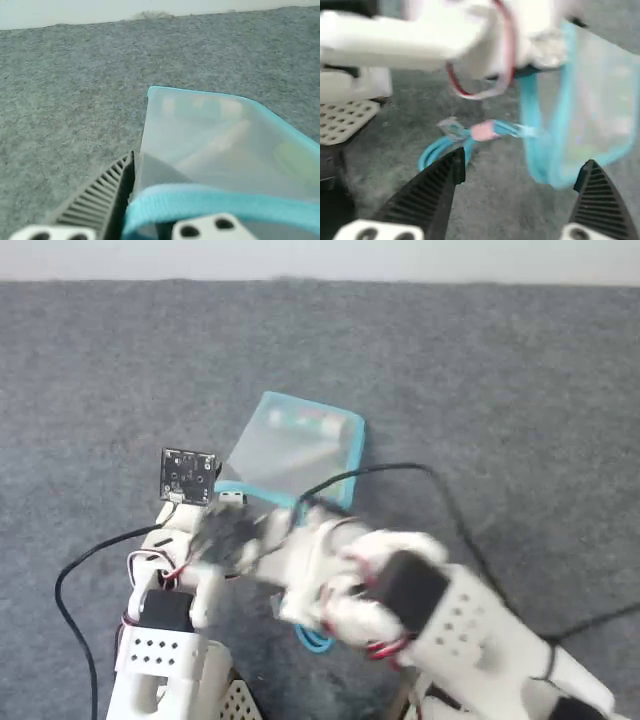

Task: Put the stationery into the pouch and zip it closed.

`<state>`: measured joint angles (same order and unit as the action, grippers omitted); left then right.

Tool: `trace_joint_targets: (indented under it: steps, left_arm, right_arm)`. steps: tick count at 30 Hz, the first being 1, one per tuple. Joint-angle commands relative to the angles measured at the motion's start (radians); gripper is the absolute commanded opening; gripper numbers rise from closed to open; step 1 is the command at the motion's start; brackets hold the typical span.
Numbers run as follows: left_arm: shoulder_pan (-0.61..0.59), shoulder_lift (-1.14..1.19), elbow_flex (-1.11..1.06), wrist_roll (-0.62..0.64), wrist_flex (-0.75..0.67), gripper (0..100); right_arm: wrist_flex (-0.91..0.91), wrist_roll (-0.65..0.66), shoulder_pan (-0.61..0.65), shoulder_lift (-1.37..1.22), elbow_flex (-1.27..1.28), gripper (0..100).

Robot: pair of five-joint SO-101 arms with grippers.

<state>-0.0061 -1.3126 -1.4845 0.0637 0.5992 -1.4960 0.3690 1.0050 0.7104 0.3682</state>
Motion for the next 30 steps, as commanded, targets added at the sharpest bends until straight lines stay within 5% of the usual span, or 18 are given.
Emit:
trace_joint_targets:
  steps: [1, 9, 22, 30]
  left_arm:
    - [-0.017, -0.025, 0.076, -0.008, -0.002, 1]
    - [-0.017, -0.026, 0.077, -0.008, 0.0, 1]
    - [-0.011, -0.026, 0.077, -0.009, -0.002, 1]
    - [-0.009, -0.026, 0.074, -0.009, -0.002, 1]
  right_arm:
    - [0.019, 0.072, -0.17, 0.114, 0.002, 32.9]
    - [0.297, 0.172, -0.194, 0.168, 0.416, 41.4]
    - [0.515, 0.176, -0.232, 0.166, 0.486, 40.9]
    - [0.564, 0.169, -0.236, 0.166, 0.491, 12.8]
